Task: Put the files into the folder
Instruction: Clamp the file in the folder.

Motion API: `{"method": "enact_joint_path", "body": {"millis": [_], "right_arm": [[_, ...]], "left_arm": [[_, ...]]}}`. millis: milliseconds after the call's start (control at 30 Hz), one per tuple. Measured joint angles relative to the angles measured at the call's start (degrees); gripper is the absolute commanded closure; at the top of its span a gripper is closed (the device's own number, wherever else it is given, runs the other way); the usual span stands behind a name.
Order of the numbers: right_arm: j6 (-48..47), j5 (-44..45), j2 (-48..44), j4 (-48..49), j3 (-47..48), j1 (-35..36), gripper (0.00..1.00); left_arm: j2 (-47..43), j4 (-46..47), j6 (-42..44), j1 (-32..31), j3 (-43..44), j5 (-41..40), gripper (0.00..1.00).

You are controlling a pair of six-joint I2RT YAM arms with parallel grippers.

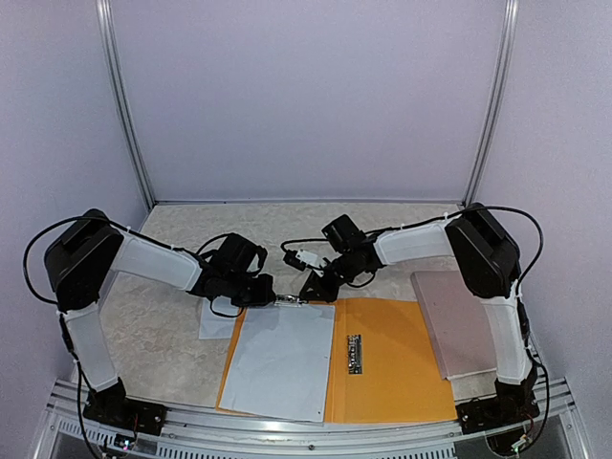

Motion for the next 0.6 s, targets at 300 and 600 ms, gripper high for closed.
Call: {"method": "enact_joint_path", "body": {"millis": [300,600], "right_arm": [[-0.31,0.26,0.0,-0.17,0.0,-0.66,0.9],[-1.18,0.24,0.0,-0.17,0.0,-0.79,0.91]], "left_arm": [[1.7,-2.49,0.07,0.55,3.67,0.85,1.0],[2.29,-4.13,0.02,1.49,5.31,2.93,1.0]]}}
